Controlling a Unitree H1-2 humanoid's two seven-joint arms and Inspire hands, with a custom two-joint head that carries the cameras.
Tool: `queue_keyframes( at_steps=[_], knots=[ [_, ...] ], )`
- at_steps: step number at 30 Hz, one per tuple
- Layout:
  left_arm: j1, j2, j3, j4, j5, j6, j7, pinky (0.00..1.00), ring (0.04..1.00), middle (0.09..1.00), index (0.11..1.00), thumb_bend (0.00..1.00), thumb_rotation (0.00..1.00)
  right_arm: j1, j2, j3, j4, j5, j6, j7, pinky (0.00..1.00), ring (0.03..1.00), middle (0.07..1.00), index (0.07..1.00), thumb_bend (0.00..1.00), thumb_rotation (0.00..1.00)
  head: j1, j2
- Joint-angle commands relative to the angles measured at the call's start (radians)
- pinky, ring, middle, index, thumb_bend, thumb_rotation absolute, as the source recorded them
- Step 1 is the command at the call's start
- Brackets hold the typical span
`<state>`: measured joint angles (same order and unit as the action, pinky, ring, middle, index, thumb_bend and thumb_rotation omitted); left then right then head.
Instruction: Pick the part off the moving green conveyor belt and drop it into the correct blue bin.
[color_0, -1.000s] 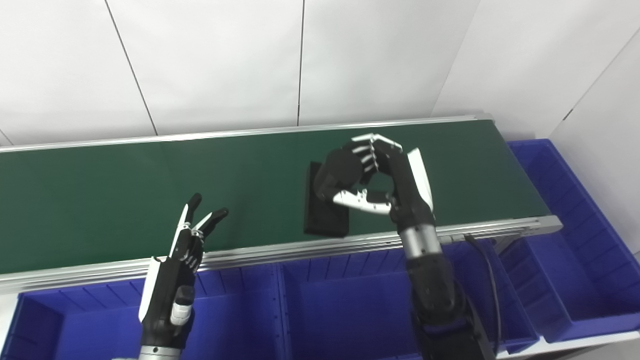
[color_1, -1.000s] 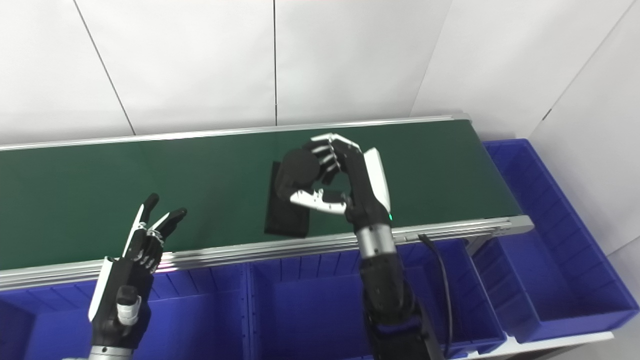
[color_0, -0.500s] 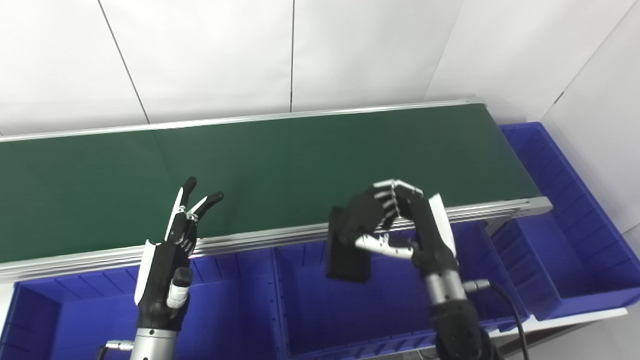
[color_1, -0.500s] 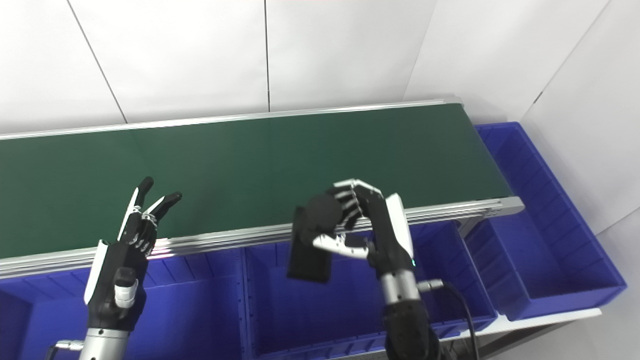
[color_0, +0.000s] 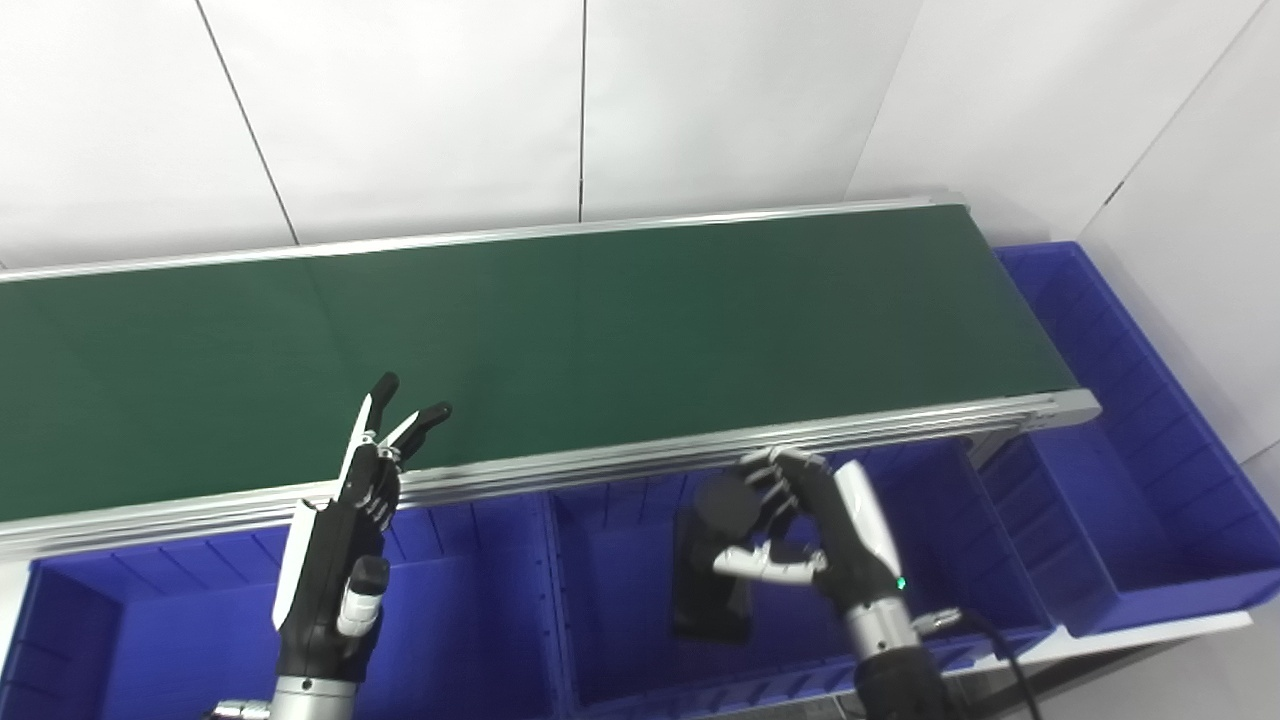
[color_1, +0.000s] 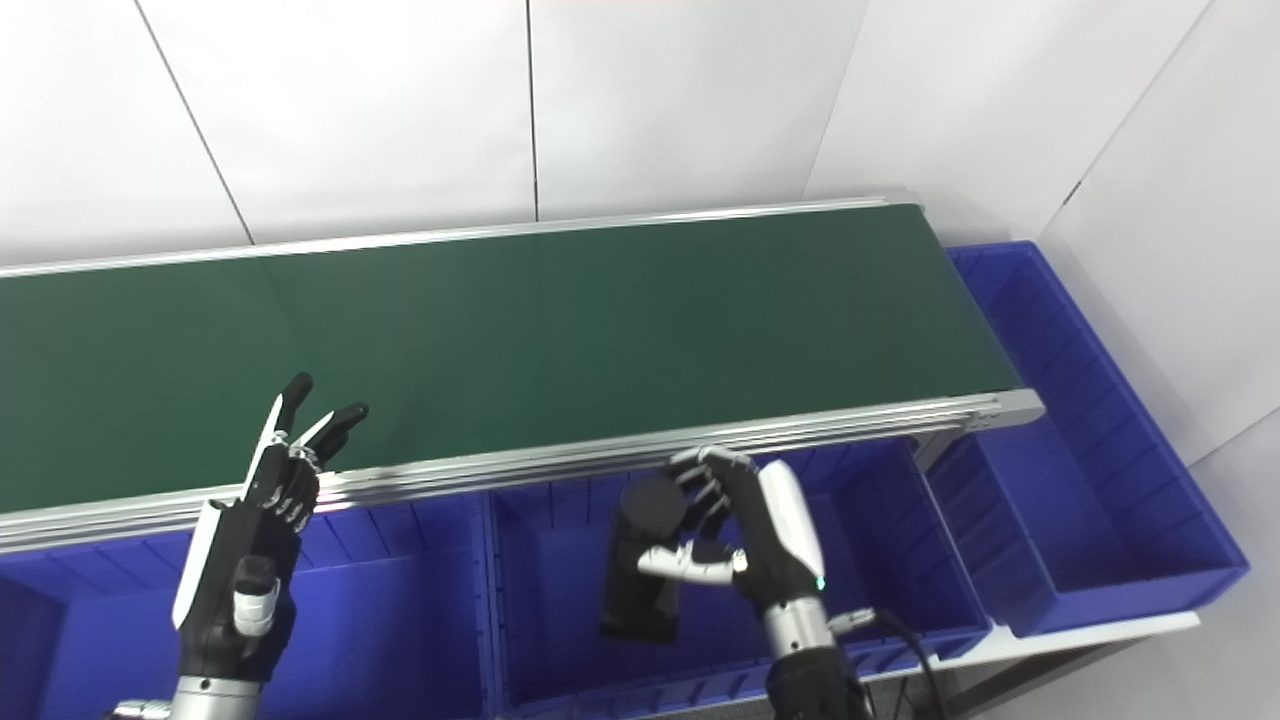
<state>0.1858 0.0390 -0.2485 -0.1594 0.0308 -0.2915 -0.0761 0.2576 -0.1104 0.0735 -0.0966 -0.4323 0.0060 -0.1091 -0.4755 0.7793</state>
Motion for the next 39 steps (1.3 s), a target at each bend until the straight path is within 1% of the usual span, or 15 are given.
queue_keyframes(
  at_steps=[1, 4, 10, 16, 20, 23, 25, 28, 31, 34, 35, 36, 37, 38, 39],
  knots=[
    [-0.006, -0.011, 0.003, -0.027, 0.011, -0.014, -0.005, 0.94, 0.899, 0.850, 1.000, 0.90, 1.00, -0.013, -0.003, 0.015, 0.019, -0.022, -0.084, -0.038, 0.31, 0.382, 0.495, 0.537, 0.51, 0.00, 0.003, -0.001],
    [0.001, -0.009, 0.002, -0.020, 0.007, -0.018, -0.011, 0.95, 0.902, 0.850, 1.000, 0.91, 1.00, -0.030, 0.008, 0.046, 0.122, -0.070, -0.095, -0.080, 0.32, 0.383, 0.492, 0.531, 0.51, 0.00, 0.008, -0.004],
    [0.011, -0.006, 0.004, -0.010, -0.006, -0.033, -0.022, 0.96, 0.915, 0.862, 1.000, 0.91, 1.00, -0.070, 0.008, 0.089, 0.214, -0.109, -0.112, -0.124, 0.34, 0.388, 0.480, 0.528, 0.52, 0.00, 0.018, -0.007],
    [0.021, -0.010, 0.005, -0.015, 0.011, -0.034, -0.020, 0.93, 0.900, 0.850, 1.000, 0.92, 1.00, -0.116, 0.007, 0.121, 0.304, -0.135, -0.136, -0.173, 0.34, 0.385, 0.466, 0.535, 0.51, 0.00, 0.029, -0.008],
    [0.033, -0.016, 0.000, -0.028, 0.018, -0.030, -0.018, 0.91, 0.883, 0.847, 1.000, 0.91, 1.00, -0.145, 0.020, 0.127, 0.369, -0.126, -0.143, -0.199, 0.33, 0.378, 0.460, 0.535, 0.51, 0.00, 0.040, -0.011],
    [0.037, -0.017, 0.001, -0.029, 0.018, -0.032, -0.019, 0.90, 0.879, 0.845, 1.000, 0.91, 1.00, -0.152, 0.020, 0.132, 0.386, -0.126, -0.146, -0.211, 0.32, 0.375, 0.458, 0.535, 0.51, 0.00, 0.045, -0.013],
    [0.041, -0.018, 0.002, -0.025, 0.012, -0.035, -0.021, 0.93, 0.890, 0.848, 1.000, 0.92, 1.00, -0.159, 0.023, 0.133, 0.395, -0.121, -0.146, -0.215, 0.33, 0.380, 0.455, 0.534, 0.51, 0.00, 0.047, -0.014],
    [0.044, -0.019, 0.004, -0.025, 0.017, -0.039, -0.020, 0.91, 0.887, 0.847, 1.000, 0.91, 1.00, -0.166, 0.027, 0.133, 0.402, -0.113, -0.153, -0.220, 0.33, 0.378, 0.453, 0.534, 0.51, 0.00, 0.048, -0.014],
    [0.046, -0.023, 0.005, -0.027, 0.022, -0.037, -0.016, 0.90, 0.878, 0.844, 1.000, 0.91, 1.00, -0.170, 0.030, 0.131, 0.406, -0.110, -0.156, -0.225, 0.33, 0.380, 0.469, 0.538, 0.51, 0.00, 0.048, -0.014],
    [0.043, -0.020, 0.005, -0.027, 0.017, -0.037, -0.020, 0.91, 0.881, 0.843, 1.000, 0.91, 1.00, -0.175, 0.029, 0.131, 0.408, -0.083, -0.187, -0.218, 0.35, 0.397, 0.504, 0.544, 0.51, 0.00, 0.047, -0.015],
    [0.042, -0.020, 0.005, -0.027, 0.016, -0.038, -0.021, 0.91, 0.881, 0.842, 1.000, 0.91, 1.00, -0.175, 0.027, 0.133, 0.408, -0.077, -0.192, -0.213, 0.37, 0.442, 0.560, 0.515, 0.52, 0.08, 0.047, -0.015],
    [0.041, -0.019, 0.006, -0.026, 0.018, -0.038, -0.021, 0.91, 0.880, 0.842, 1.000, 0.91, 1.00, -0.174, 0.023, 0.136, 0.403, -0.074, -0.187, -0.201, 0.38, 0.457, 0.579, 0.506, 0.52, 0.11, 0.046, -0.016],
    [0.040, -0.018, 0.006, -0.026, 0.019, -0.038, -0.021, 0.91, 0.881, 0.842, 1.000, 0.91, 1.00, -0.174, 0.020, 0.139, 0.400, -0.072, -0.183, -0.193, 0.42, 0.511, 0.626, 0.613, 0.76, 0.19, 0.046, -0.016],
    [0.040, -0.018, 0.006, -0.026, 0.019, -0.036, -0.022, 0.91, 0.882, 0.842, 1.000, 0.92, 1.00, -0.170, 0.010, 0.147, 0.386, -0.062, -0.179, -0.164, 0.43, 0.524, 0.638, 0.640, 0.82, 0.21, 0.046, -0.017],
    [0.039, -0.017, 0.006, -0.024, 0.018, -0.035, -0.022, 0.90, 0.878, 0.841, 1.000, 0.92, 1.00, -0.167, 0.001, 0.154, 0.375, -0.055, -0.177, -0.139, 0.55, 0.665, 0.754, 0.764, 0.94, 0.38, 0.046, -0.018]
  ],
)
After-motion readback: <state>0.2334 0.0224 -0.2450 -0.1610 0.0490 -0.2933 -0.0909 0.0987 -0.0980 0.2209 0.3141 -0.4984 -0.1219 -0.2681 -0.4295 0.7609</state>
